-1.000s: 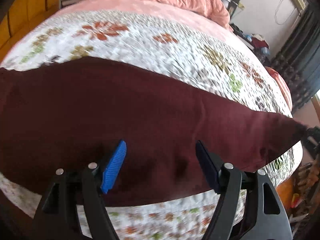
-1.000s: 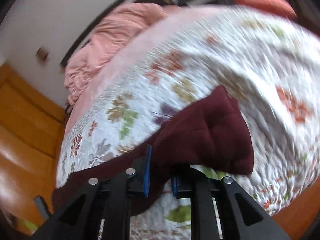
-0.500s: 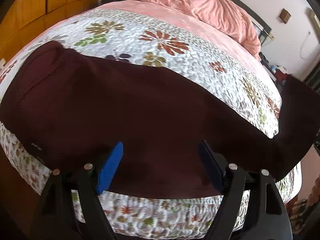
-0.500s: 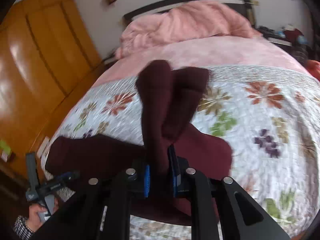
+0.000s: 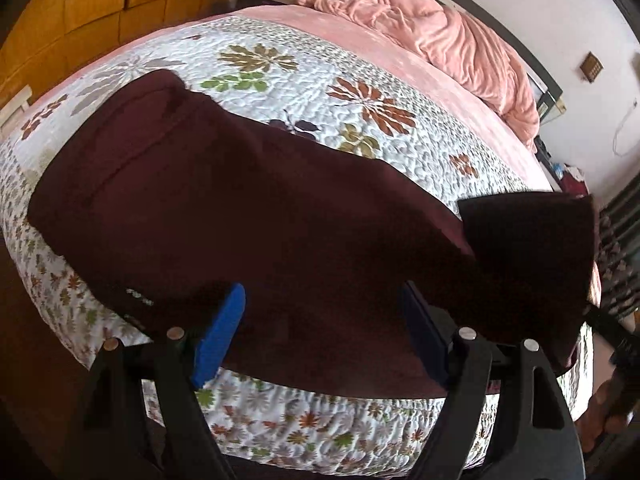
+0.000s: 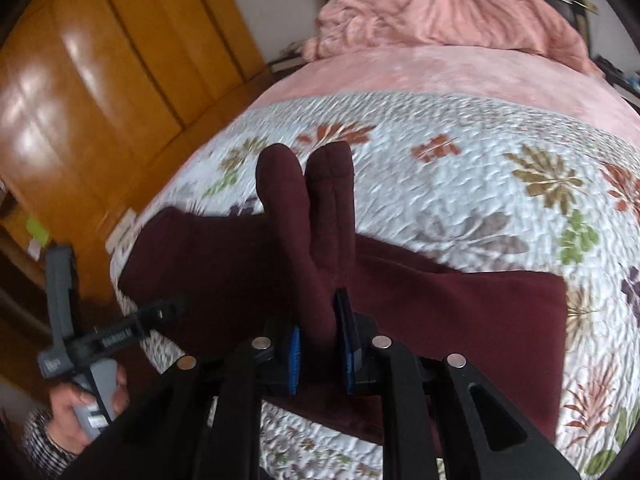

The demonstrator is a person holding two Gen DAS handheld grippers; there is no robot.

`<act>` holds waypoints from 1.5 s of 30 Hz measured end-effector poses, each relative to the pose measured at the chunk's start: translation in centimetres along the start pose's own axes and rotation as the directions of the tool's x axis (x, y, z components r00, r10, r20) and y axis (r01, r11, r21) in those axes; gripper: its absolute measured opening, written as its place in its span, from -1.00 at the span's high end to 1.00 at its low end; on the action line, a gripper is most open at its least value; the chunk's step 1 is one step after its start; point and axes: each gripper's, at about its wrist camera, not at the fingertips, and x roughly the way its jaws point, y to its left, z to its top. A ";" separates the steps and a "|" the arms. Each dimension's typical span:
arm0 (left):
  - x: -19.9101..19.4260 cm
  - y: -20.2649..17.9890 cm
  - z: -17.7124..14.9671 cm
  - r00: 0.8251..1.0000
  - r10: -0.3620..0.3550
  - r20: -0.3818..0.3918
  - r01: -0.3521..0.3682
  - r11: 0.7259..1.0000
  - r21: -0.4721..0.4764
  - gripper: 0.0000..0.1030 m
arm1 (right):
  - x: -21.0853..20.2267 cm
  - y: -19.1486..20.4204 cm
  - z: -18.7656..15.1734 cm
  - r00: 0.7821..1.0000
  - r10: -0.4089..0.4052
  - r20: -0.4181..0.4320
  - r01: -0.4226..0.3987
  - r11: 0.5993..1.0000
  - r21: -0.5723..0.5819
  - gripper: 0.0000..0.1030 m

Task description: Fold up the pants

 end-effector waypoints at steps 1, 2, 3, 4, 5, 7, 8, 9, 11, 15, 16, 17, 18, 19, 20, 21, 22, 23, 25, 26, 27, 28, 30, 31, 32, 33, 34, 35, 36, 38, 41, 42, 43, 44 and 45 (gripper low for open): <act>-0.1 0.3 0.1 1.000 0.004 0.004 -0.004 1.000 -0.004 -0.53 | 0.9 0.7 -0.6 1.000 -0.007 -0.025 0.006 1.000 -0.026 0.68; -0.2 0.5 0.1 1.000 0.009 0.008 -0.009 1.000 -0.008 -0.53 | 1.6 1.0 -1.0 0.999 -0.014 -0.040 0.012 0.999 -0.042 0.68; -0.2 0.7 0.1 1.000 0.011 0.008 -0.010 1.000 -0.013 -0.53 | 2.2 1.3 -1.5 0.998 -0.023 -0.056 0.020 0.998 -0.059 0.68; -0.2 0.9 0.2 1.000 0.010 0.005 -0.010 1.000 -0.020 -0.53 | 3.0 1.6 -2.2 0.997 -0.028 -0.075 0.022 0.997 -0.076 0.67; -0.1 1.0 0.2 1.000 0.008 0.002 -0.008 1.000 -0.026 -0.53 | 3.5 1.7 -2.6 0.995 -0.028 -0.092 0.021 0.996 -0.083 0.62; 0.0 1.0 0.1 1.000 0.007 0.000 -0.007 1.000 -0.030 -0.53 | 4.6 1.7 -3.6 0.989 -0.018 -0.144 0.005 0.996 -0.092 0.37; 0.0 1.0 0.1 1.000 0.007 -0.001 -0.007 1.000 -0.028 -0.54 | 4.9 1.7 -3.9 0.987 0.002 -0.163 -0.016 0.996 -0.087 0.14; 0.0 1.0 0.0 1.000 0.007 -0.003 -0.007 1.000 -0.024 -0.54 | 5.0 1.7 -4.2 0.983 0.032 -0.181 -0.047 0.996 -0.080 -0.10; 0.0 1.0 0.0 1.000 0.007 -0.004 -0.007 1.000 -0.019 -0.55 | 4.7 1.7 -4.7 0.973 0.109 -0.203 -0.123 0.991 -0.054 -0.24; -0.3 1.0 0.0 1.000 -0.010 -0.004 0.010 0.999 -0.045 -0.55 | 2.0 0.8 -4.6 0.969 0.196 -0.149 -0.196 0.980 0.015 -0.21; -0.5 0.8 0.0 1.000 -0.025 -0.001 0.025 0.999 -0.044 -0.55 | 0.8 -0.1 -4.4 0.976 0.186 -0.112 -0.183 0.982 0.038 -0.21; -0.5 0.3 0.0 0.999 -0.037 -0.002 0.037 0.999 -0.034 -0.55 | -0.1 -0.9 -4.2 0.982 0.167 -0.085 -0.163 0.985 0.054 -0.21; -0.5 -0.5 0.0 0.999 -0.047 -0.003 0.047 0.999 -0.016 -0.55 | -1.0 -1.7 -4.0 0.988 0.143 -0.058 -0.139 0.988 0.071 -0.22; -0.6 -1.1 0.0 0.999 -0.055 -0.003 0.055 0.998 -0.005 -0.55 | -1.8 -3.0 -3.8 0.993 0.112 -0.031 -0.108 0.989 0.096 -0.22; -0.5 -2.1 -0.1 0.997 -0.077 -0.005 0.077 0.997 0.015 -0.55 | -2.3 -4.1 -3.7 0.997 0.072 -0.023 -0.069 0.991 0.117 -0.22; -0.4 -3.5 -0.2 0.994 -0.106 -0.014 0.107 0.994 0.039 -0.55 | -2.5 -4.9 -3.6 0.999 0.033 -0.024 -0.029 0.991 0.128 -0.23; -0.2 -4.6 -0.3 0.992 -0.127 -0.024 0.128 0.990 0.059 -0.55 | -2.8 -6.1 -3.7 0.999 -0.032 -0.023 0.035 0.990 0.134 -0.23; 0.0 -5.5 -0.4 0.989 -0.144 -0.033 0.147 0.986 0.075 -0.55 | -2.9 -7.0 -3.9 0.997 -0.078 -0.026 0.081 0.987 0.137 -0.23; 0.7 -8.2 -1.0 0.979 -0.195 -0.061 0.202 0.972 0.120 -0.55 | -3.0 -8.8 -4.5 0.995 -0.097 -0.027 0.100 0.980 0.172 -0.21; 1.0 -9.1 -1.2 0.975 -0.209 -0.071 0.217 0.966 0.139 -0.55 | -2.9 -9.6 -4.9 0.996 -0.083 -0.029 0.087 0.977 0.196 -0.17; 1.5 -10.1 -1.6 0.972 -0.219 -0.082 0.229 0.959 0.166 -0.55 | -2.8 -10.2 -5.4 0.997 -0.070 -0.032 0.075 0.973 0.218 -0.16; 2.1 -11.0 -2.0 0.972 -0.215 -0.095 0.230 0.954 0.190 -0.55 | -2.5 -10.6 -5.8 0.997 -0.061 -0.037 0.069 0.969 0.237 -0.15; 4.0 -12.3 -3.0 0.968 -0.206 -0.144 0.234 0.947 0.220 -0.55 | -1.9 -11.6 -6.7 0.998 -0.044 -0.046 0.055 0.961 0.270 -0.15; 4.8 -12.6 -3.4 0.968 -0.189 -0.162 0.223 0.948 0.228 -0.55 | -1.7 -12.3 -7.3 0.998 -0.036 -0.058 0.051 0.958 0.284 -0.15; 5.6 -12.9 -3.8 0.971 -0.167 -0.168 0.206 0.947 0.246 -0.55 | -1.4 -12.6 -7.7 0.998 -0.031 -0.060 0.047 0.955 0.292 -0.15; 6.0 -13.1 -4.1 0.975 -0.148 -0.165 0.189 0.944 0.270 -0.55 | -1.2 -12.9 -8.0 0.999 -0.016 -0.052 0.031 0.953 0.301 -0.15; 6.1 -13.4 -4.3 0.978 -0.137 -0.159 0.179 0.939 0.293 -0.55 | -1.1 -13.0 -8.1 0.999 -0.009 -0.051 0.024 0.953 0.302 -0.15; 6.1 -13.5 -4.4 0.979 -0.133 -0.157 0.176 0.936 0.304 -0.56 | -1.0 -13.0 -8.0 0.998 -0.008 -0.057 0.024 0.955 0.296 -0.15; 6.1 -13.5 -4.4 0.979 -0.131 -0.158 0.175 0.937 0.304 -0.57 | -1.0 -13.0 -7.8 0.998 -0.006 -0.064 0.025 0.956 0.291 -0.15; 5.6 -13.4 -4.2 0.977 -0.141 -0.159 0.182 0.942 0.283 -0.57 | -1.8 -13.1 -7.2 0.998 0.027 -0.048 -0.010 0.947 0.321 -0.16; 4.7 -13.8 -3.2 0.972 -0.186 -0.143 0.218 0.942 0.254 -0.57 | -3.4 -14.4 -5.9 0.997 0.064 0.034 -0.073 0.920 0.385 -0.18; 4.8 -14.1 -3.0 0.971 -0.194 -0.141 0.225 0.939 0.259 -0.57 | -3.6 -14.6 -5.5 0.997 0.060 0.041 -0.071 0.918 0.390 -0.18; 4.8 -14.3 -3.0 0.970 -0.198 -0.141 0.230 0.936 0.268 -0.57 | -3.7 -15.0 -4.8 0.997 0.056 0.045 -0.069 0.918 0.390 -0.18; 5.0 -14.7 -3.0 0.970 -0.193 -0.145 0.227 0.932 0.283 -0.57 | -3.5 -15.4 -4.2 0.998 0.048 0.040 -0.060 0.919 0.389 -0.18; 5.2 -14.8 -3.2 0.970 -0.191 -0.149 0.227 0.930 0.289 -0.57 | -3.2 -15.6 -3.7 0.999 0.041 0.032 -0.050 0.919 0.390 -0.18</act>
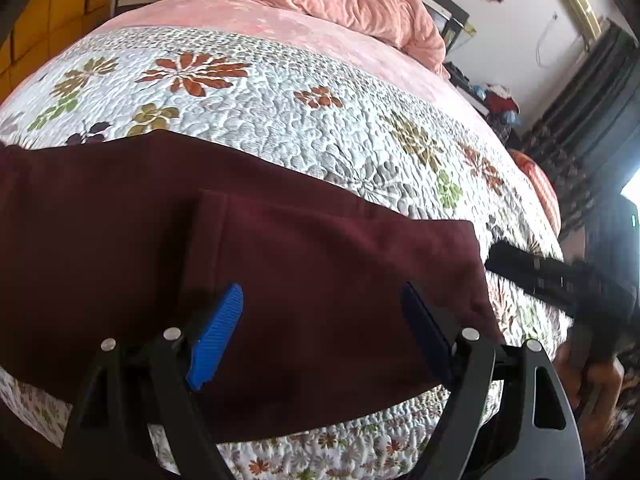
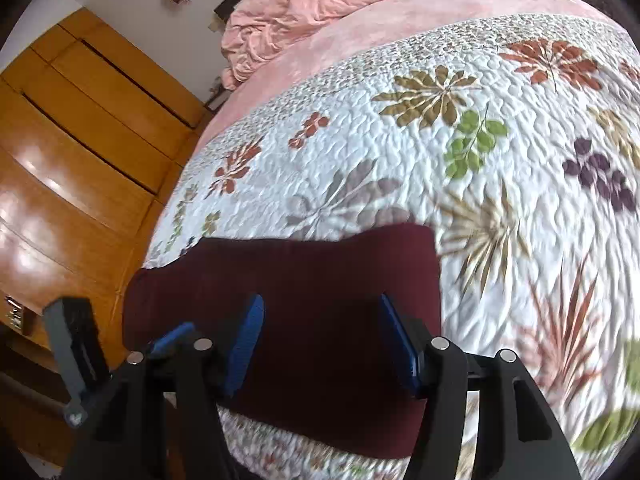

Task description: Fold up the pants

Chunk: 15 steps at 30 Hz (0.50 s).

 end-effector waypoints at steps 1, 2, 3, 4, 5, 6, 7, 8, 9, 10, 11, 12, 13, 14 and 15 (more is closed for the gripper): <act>0.3 0.0 -0.1 1.000 0.002 -0.007 -0.002 1.000 0.004 -0.57 | 0.5 -0.4 0.5 1.000 -0.023 -0.008 0.023 1.000 0.008 -0.15; 0.8 0.1 -0.3 1.000 0.011 -0.022 -0.011 1.000 0.002 -0.57 | 1.1 -0.8 0.9 0.998 -0.056 -0.020 0.056 0.998 0.015 -0.14; 1.2 0.3 -0.5 0.999 0.013 -0.037 -0.013 1.000 -0.002 -0.57 | 1.5 -1.2 1.0 0.996 -0.086 -0.032 0.087 0.996 0.015 -0.15; 1.6 0.5 -0.8 0.999 0.010 -0.043 -0.010 1.000 -0.004 -0.57 | 2.3 -1.7 1.0 0.987 -0.151 -0.055 0.152 0.988 0.005 -0.16; 1.9 0.7 -1.1 0.999 0.010 -0.040 -0.010 1.000 0.009 -0.57 | 2.9 -2.1 0.8 0.976 -0.203 -0.073 0.203 0.979 -0.005 -0.26; 2.0 0.7 -1.3 0.999 0.016 -0.038 -0.015 0.999 0.030 -0.57 | 4.1 -3.1 0.2 0.970 -0.212 -0.120 0.215 0.976 0.012 -0.29; 2.1 0.6 -1.4 0.999 0.024 -0.038 -0.022 0.998 0.054 -0.57 | 4.4 -3.9 -0.3 0.978 -0.169 -0.120 0.176 0.983 0.054 -0.29; 2.1 0.4 -1.4 0.999 0.030 -0.041 -0.027 0.997 0.079 -0.57 | 4.2 -4.3 -0.6 0.984 -0.149 -0.099 0.156 0.986 0.066 -0.29; 2.0 0.4 -1.4 0.999 0.027 -0.039 -0.024 0.996 0.085 -0.57 | 3.8 -4.4 -0.7 0.987 -0.137 -0.081 0.143 0.987 0.068 -0.25; 1.5 0.4 -1.3 0.999 0.017 -0.031 -0.015 0.997 0.073 -0.57 | 3.4 -4.4 -0.8 0.988 -0.138 -0.067 0.143 0.987 0.071 -0.25; 1.1 0.6 -1.3 1.000 0.009 -0.021 -0.008 0.998 0.058 -0.57 | 2.9 -4.2 -0.8 0.988 -0.144 -0.052 0.147 0.987 0.069 -0.24; 0.6 0.7 -1.4 1.000 0.005 -0.010 -0.005 0.999 0.042 -0.57 | 2.3 -3.8 -0.9 0.986 -0.161 -0.037 0.163 0.985 0.053 -0.24; 0.1 0.8 -1.4 1.000 0.009 0.001 -0.009 0.999 0.034 -0.58 | 1.6 -3.2 -1.0 0.981 -0.195 -0.021 0.195 0.980 0.027 -0.23; -0.3 0.8 -1.6 1.000 0.011 0.009 -0.011 0.999 0.037 -0.59 | 1.2 -2.8 -1.1 0.977 -0.212 -0.017 0.212 0.977 0.011 -0.23; -0.7 0.7 -1.7 1.000 0.005 0.016 -0.006 0.999 0.041 -0.59 | 1.0 -2.4 -1.3 0.975 -0.220 -0.028 0.220 0.975 -0.005 -0.23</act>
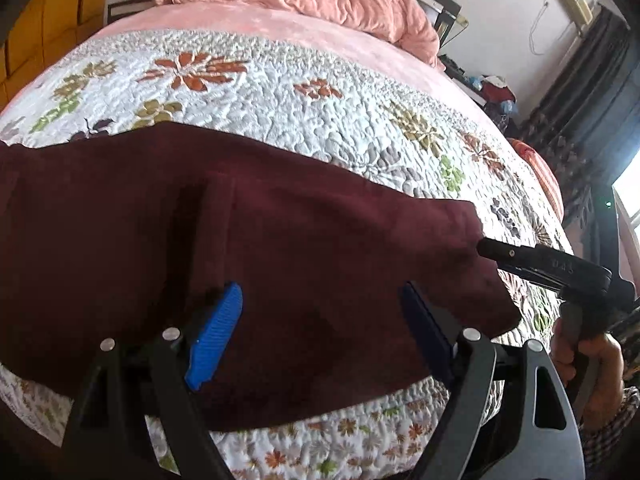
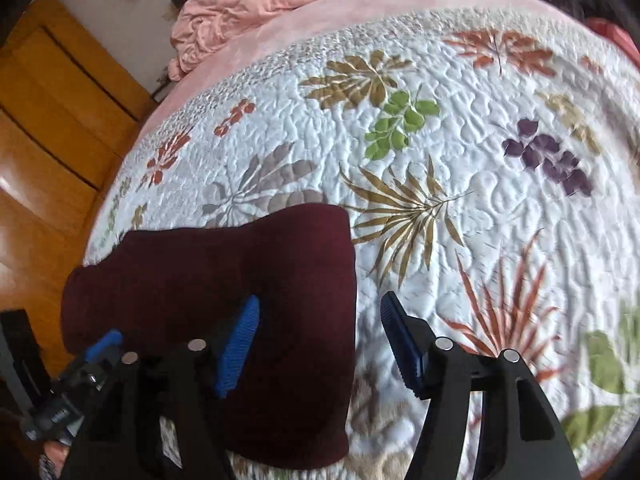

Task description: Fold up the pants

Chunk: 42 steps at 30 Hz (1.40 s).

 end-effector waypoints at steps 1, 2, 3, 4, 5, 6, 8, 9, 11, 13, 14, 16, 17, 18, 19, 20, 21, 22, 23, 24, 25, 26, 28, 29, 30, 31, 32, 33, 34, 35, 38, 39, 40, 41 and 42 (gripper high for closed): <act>-0.2 0.0 -0.2 1.000 -0.007 0.003 0.007 1.000 0.004 -0.59 | -0.1 0.4 -0.4 1.000 -0.014 -0.023 0.013 1.000 -0.016 -0.23; -0.2 0.0 -0.6 1.000 -0.017 -0.002 0.017 1.000 0.006 -0.61 | 0.0 0.5 -0.7 0.999 -0.026 -0.034 0.025 0.999 -0.022 -0.22; -0.1 0.1 -0.8 1.000 -0.020 -0.011 0.020 1.000 0.006 -0.62 | 0.3 0.6 -1.0 0.998 -0.043 -0.050 0.041 0.999 -0.027 -0.20; 0.4 0.2 -1.1 1.000 -0.015 -0.021 0.015 1.000 0.008 -0.62 | 0.9 0.3 -1.5 0.994 -0.073 -0.076 0.070 0.997 -0.037 -0.20; 0.7 0.4 -1.2 1.000 -0.012 -0.029 0.013 1.000 0.009 -0.62 | 1.3 -0.1 -1.9 0.994 -0.072 -0.085 0.070 0.997 -0.029 -0.21; 1.1 0.5 -1.3 0.999 -0.008 -0.036 0.009 1.000 0.012 -0.62 | 1.7 -0.5 -2.2 0.994 -0.061 -0.085 0.061 0.998 -0.012 -0.24; 1.3 0.4 -1.3 0.999 0.003 -0.044 -0.002 0.999 0.037 -0.62 | 2.0 -1.1 -2.3 0.995 -0.039 -0.087 0.041 0.999 0.013 -0.25; 1.3 0.3 -1.2 0.999 0.007 -0.047 -0.005 0.999 0.045 -0.62 | 2.0 -1.1 -2.3 0.995 -0.036 -0.089 0.037 0.999 0.012 -0.25; 1.1 0.5 -1.1 0.999 -0.004 -0.047 0.005 1.000 0.028 -0.62 | 1.7 -1.0 -2.3 0.995 -0.044 -0.094 0.044 0.999 -0.006 -0.23; 0.2 0.8 -1.0 0.999 -0.022 -0.027 0.022 1.000 -0.006 -0.59 | 0.6 -0.9 -2.0 0.996 -0.033 -0.083 0.035 0.999 0.029 -0.23; -0.8 1.1 -0.9 1.000 -0.008 -0.009 0.008 1.000 -0.025 -0.59 | -0.4 -0.6 -1.9 0.997 -0.048 -0.058 0.049 0.998 0.030 -0.24; -2.8 1.6 -0.8 1.000 0.011 0.027 -0.010 0.999 -0.034 -0.59 | -2.5 0.9 -1.9 0.994 -0.107 0.004 0.107 0.994 -0.029 -0.28; -3.7 2.0 -0.8 0.999 0.014 0.041 -0.013 0.999 -0.042 -0.59 | -2.9 1.6 -1.8 0.993 -0.113 0.023 0.114 0.992 -0.050 -0.28; -4.7 2.7 -0.8 0.998 0.019 0.054 -0.016 0.998 -0.057 -0.60 | -3.7 2.5 -1.8 0.994 -0.100 0.043 0.104 0.992 -0.075 -0.28; -5.7 3.6 -0.9 0.998 0.031 0.063 -0.026 0.996 -0.081 -0.60 | -4.3 3.8 -1.9 0.996 -0.073 0.053 0.078 0.991 -0.107 -0.28; -7.0 5.3 -1.2 0.996 0.060 0.071 -0.051 0.990 -0.129 -0.60 | -4.5 4.8 -2.0 0.997 -0.049 0.052 0.055 0.990 -0.130 -0.28; -8.0 6.9 -1.5 0.994 0.075 0.077 -0.061 0.983 -0.176 -0.60 | -4.5 5.6 -2.1 0.998 -0.027 0.048 0.033 0.989 -0.143 -0.28; -8.6 8.0 -1.7 0.993 0.087 0.080 -0.069 0.975 -0.210 -0.60 | -4.3 6.8 -2.4 0.999 0.020 0.032 -0.014 0.987 -0.162 -0.28; -9.8 10.0 -2.3 0.990 0.109 0.085 -0.082 0.959 -0.271 -0.60 | -3.8 7.6 -2.4 0.999 0.045 0.018 -0.041 0.984 -0.176 -0.28; -10.7 11.6 -2.8 0.988 0.127 0.084 -0.093 0.942 -0.322 -0.60 | -3.3 8.3 -2.6 0.999 0.054 0.007 -0.051 0.980 -0.190 -0.26; -11.5 13.1 -3.3 0.986 0.147 0.080 -0.108 0.923 -0.368 -0.59 | -2.7 9.2 -2.8 0.999 0.046 -0.005 -0.046 0.976 -0.214 -0.26; -12.5 14.8 -3.9 0.983 0.167 0.080 -0.120 0.903 -0.412 -0.59 | -2.1 9.8 -3.0 0.999 0.033 -0.014 -0.036 0.972 -0.233 -0.26; -13.7 17.5 -4.9 0.978 0.194 0.075 -0.136 0.869 -0.476 -0.59 | -1.2 10.5 -3.4 0.999 0.026 -0.032 -0.033 0.967 -0.251 -0.26; -14.2 19.2 -5.4 0.979 0.192 0.072 -0.128 0.844 -0.521 -0.57 | -0.7 10.5 -3.6 0.999 0.028 -0.043 -0.038 0.968 -0.248 -0.26; -14.5 20.5 -5.7 0.981 0.182 0.068 -0.113 0.820 -0.561 -0.56 | -0.4 10.3 -3.7 0.998 0.025 -0.051 -0.037 0.969 -0.244 -0.26; -14.7 22.2 -6.2 0.986 0.147 0.078 -0.069 0.786 -0.615 -0.52 | 0.1 10.2 -3.8 0.998 0.018 -0.063 -0.033 0.971 -0.239 -0.26; -14.7 23.5 -6.5 0.990 0.102 0.096 -0.015 0.760 -0.650 -0.52 | 0.4 10.1 -3.9 0.997 0.014 -0.072 -0.031 0.972 -0.235 -0.26; -14.6 24.7 -6.8 0.992 0.068 0.107 0.024 0.729 -0.684 -0.51 | 0.7 9.9 -4.0 0.997 0.009 -0.081 -0.027 0.973 -0.229 -0.26; -14.4 25.3 -7.1 0.992 0.053 0.114 0.043 0.708 -0.705 -0.51 | 1.0 9.6 -4.1 0.996 0.007 -0.089 -0.027 0.974 -0.224 -0.25; -14.0 26.4 -7.3 0.991 0.024 0.129 0.079 0.676 -0.733 -0.51 | 1.2 9.4 -4.2 0.996 0.008 -0.088 -0.028 0.975 -0.221 -0.25; -13.0 28.1 -8.0 0.988 -0.024 0.150 0.134 0.609 -0.782 -0.51 | 1.3 9.5 -4.3 0.997 0.001 -0.082 -0.021 0.971 -0.238 -0.25; -12.6 28.4 -8.4 0.985 -0.048 0.168 0.164 0.585 -0.794 -0.51 | 1.5 9.5 -4.3 0.997 -0.004 -0.081 -0.016 0.969 -0.245 -0.26; -12.3 28.7 -8.6 0.979 -0.075 0.188 0.198 0.564 -0.802 -0.46 | 1.7 9.6 -4.3 0.997 -0.009 -0.081 -0.012 0.968 -0.251 -0.26; -12.0 28.7 -8.8 0.976 -0.091 0.199 0.215 0.549 -0.807 -0.45 | 1.8 9.6 -4.3 0.997 -0.012 -0.082 -0.009 0.967 -0.254 -0.26; -11.9 28.9 -9.0 0.972 -0.103 0.211 0.233 0.537 -0.811 -0.45 | 1.9 9.6 -4.2 0.997 -0.013 -0.082 -0.008 0.967 -0.255 -0.26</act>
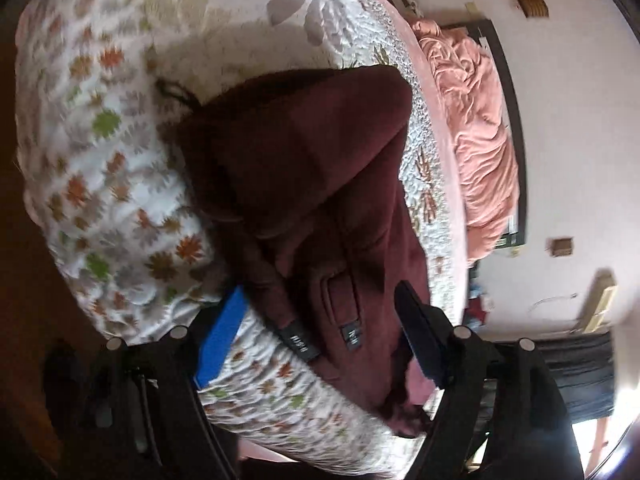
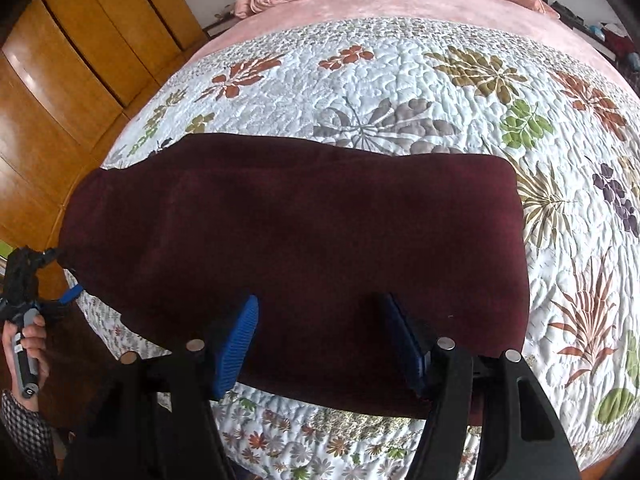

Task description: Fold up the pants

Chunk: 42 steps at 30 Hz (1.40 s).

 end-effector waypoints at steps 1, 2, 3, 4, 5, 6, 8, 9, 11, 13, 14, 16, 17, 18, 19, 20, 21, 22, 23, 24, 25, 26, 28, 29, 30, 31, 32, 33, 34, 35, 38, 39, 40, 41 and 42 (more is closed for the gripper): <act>0.2 0.2 0.0 1.000 -0.003 -0.002 0.003 1.000 -0.007 -0.45 | 0.1 0.0 0.0 1.000 -0.001 0.001 0.001 1.000 0.000 -0.26; 0.5 0.4 -0.2 1.000 0.002 -0.006 -0.002 1.000 -0.011 -0.45 | 0.1 0.0 0.0 1.000 -0.003 0.002 0.003 1.000 -0.002 -0.26; 0.9 0.4 -0.1 1.000 0.003 -0.009 -0.003 1.000 -0.013 -0.45 | 0.1 0.0 0.0 1.000 -0.004 0.003 0.004 1.000 -0.005 -0.26; 1.2 0.3 -0.1 1.000 0.005 -0.008 -0.005 1.000 -0.017 -0.45 | 0.1 0.1 0.0 1.000 -0.005 0.004 0.005 1.000 -0.007 -0.26; 1.3 0.3 0.0 1.000 -0.001 0.001 0.001 1.000 -0.024 -0.40 | 0.2 0.1 0.0 1.000 -0.005 0.004 0.005 1.000 -0.009 -0.26; 1.3 0.1 -0.1 1.000 -0.013 0.007 0.014 0.999 -0.029 -0.31 | 0.2 0.1 -0.1 1.000 -0.004 0.004 0.004 1.000 -0.011 -0.26; 1.4 -0.9 0.3 0.997 -0.071 0.019 0.072 0.997 -0.026 -0.02 | 0.2 0.0 -0.1 1.000 0.000 0.005 0.000 1.000 -0.012 -0.26; 1.2 -1.3 0.3 0.994 -0.110 0.022 0.111 0.994 -0.015 0.04 | 0.2 0.0 -0.1 1.000 -0.001 0.004 0.001 1.000 -0.012 -0.26; 1.0 -2.6 0.2 0.987 -0.155 0.031 0.153 0.987 0.048 0.12 | 0.3 0.0 -0.1 1.000 -0.005 0.004 0.005 1.000 -0.013 -0.26; 1.8 -3.2 0.4 0.991 -0.131 0.039 0.127 0.988 0.084 0.10 | 0.4 0.1 0.0 1.000 -0.011 0.004 0.011 1.000 -0.018 -0.28; 2.2 -3.0 0.6 0.992 -0.124 0.034 0.121 0.990 0.071 -0.04 | 0.4 0.1 0.0 1.000 -0.011 0.005 0.011 1.000 -0.021 -0.29; 3.6 -2.6 1.0 0.996 -0.092 0.018 0.091 0.995 0.029 -0.17 | 0.5 0.2 -0.1 1.000 -0.013 0.008 0.013 1.000 -0.026 -0.30; 4.3 -2.5 1.2 0.996 -0.086 0.011 0.086 0.996 0.018 -0.22 | 0.5 0.2 -0.1 1.000 -0.014 0.008 0.014 0.999 -0.031 -0.30; 4.7 -2.5 1.2 0.996 -0.086 0.010 0.085 0.996 0.018 -0.25 | 0.5 0.2 -0.1 1.000 -0.014 0.008 0.014 0.999 -0.035 -0.31; 4.9 -2.7 1.2 0.997 -0.082 0.013 0.082 0.996 0.018 -0.30 | 0.5 0.2 -0.1 1.000 -0.013 0.008 0.013 0.999 -0.036 -0.31; 5.0 -3.2 1.0 0.997 -0.075 0.028 0.074 0.997 0.022 -0.30 | 0.6 0.2 -0.1 1.000 -0.011 0.008 0.011 0.999 -0.037 -0.31; 5.0 -3.6 0.9 0.997 -0.073 0.038 0.072 0.997 0.030 -0.27 | 0.6 0.1 -0.1 1.000 -0.009 0.008 0.010 0.999 -0.037 -0.31; 5.0 -3.9 0.8 0.997 -0.067 0.049 0.065 0.997 0.042 -0.01 | 0.6 0.1 -0.1 1.000 -0.008 0.009 0.008 0.999 -0.037 -0.31; 4.9 -4.2 0.6 0.997 -0.051 0.062 0.048 0.997 0.052 0.38 | 0.6 0.1 -0.1 1.000 -0.007 0.010 0.007 0.999 -0.038 -0.32; 4.7 -4.0 0.6 0.996 -0.050 0.068 0.046 0.998 0.053 0.47 | 0.6 0.1 -0.1 1.000 -0.006 0.011 0.007 0.999 -0.038 -0.32; 4.5 -3.9 0.5 0.996 -0.054 0.074 0.051 0.998 0.039 0.53 | 0.6 0.1 -0.1 1.000 -0.006 0.012 0.006 0.999 -0.041 -0.32; 4.3 -3.6 0.6 0.995 -0.057 0.076 0.055 0.998 0.027 0.56 | 0.6 0.1 -0.1 1.000 -0.004 0.013 0.005 0.999 -0.043 -0.32; 3.9 -3.0 0.4 0.994 -0.068 0.086 0.067 0.998 0.012 0.59 | 0.6 0.1 -0.2 1.000 0.000 0.015 0.001 0.999 -0.044 -0.32; 4.0 -2.8 0.2 0.993 -0.071 0.096 0.071 0.997 0.008 0.60 | 0.6 0.0 -0.2 1.000 0.003 0.016 -0.002 0.999 -0.042 -0.33; 3.9 -2.6 0.2 0.992 -0.070 0.101 0.070 0.998 -0.001 0.61 | 0.6 0.0 -0.2 1.000 0.005 0.016 -0.005 0.999 -0.040 -0.33; 3.8 -2.5 0.1 0.991 -0.085 0.106 0.087 0.996 -0.015 0.61 | 0.6 -0.1 -0.2 1.000 0.010 0.016 -0.009 0.999 -0.037 -0.33; 3.4 -2.6 0.5 0.989 -0.096 0.112 0.099 0.995 -0.019 0.62 | 0.5 -0.1 -0.2 1.000 0.012 0.016 -0.011 0.999 -0.035 -0.33; 3.1 -2.7 0.2 0.988 -0.102 0.118 0.104 0.995 -0.010 0.62 | 0.5 -0.2 -0.2 1.000 0.017 0.016 -0.017 0.999 -0.032 -0.33; 2.9 -3.2 0.1 0.986 -0.109 0.126 0.108 0.994 0.010 0.62 | 0.5 -0.2 -0.1 1.000 0.022 0.016 -0.022 0.999 -0.028 -0.33; 2.6 -3.5 0.0 0.984 -0.117 0.131 0.116 0.993 0.019 0.62 | 0.4 -0.3 -0.1 0.999 0.032 0.014 -0.032 0.999 -0.024 -0.33; 2.2 -5.0 -0.1 0.978 -0.153 0.142 0.147 0.988 0.050 0.62 | 0.1 -0.7 -0.1 0.998 0.055 0.020 -0.055 0.999 -0.002 -0.33; 2.0 -5.5 -0.1 0.977 -0.157 0.144 0.149 0.987 0.063 0.62 | 0.0 -0.8 0.0 0.998 0.063 0.023 -0.063 0.998 0.006 -0.33; 2.0 -6.0 -0.1 0.976 -0.163 0.147 0.153 0.985 0.076 0.62 | -0.3 -1.0 0.1 0.997 0.073 0.027 -0.074 0.997 0.018 -0.33; 1.9 -6.7 -0.2 0.974 -0.173 0.149 0.160 0.983 0.093 0.62 | -0.7 -1.1 0.1 0.996 0.086 0.039 -0.087 0.996 0.031 -0.32; 2.0 -7.1 -0.2 0.973 -0.175 0.150 0.160 0.981 0.106 0.62 | -1.1 -1.3 0.2 0.994 0.093 0.049 -0.095 0.995 0.038 -0.32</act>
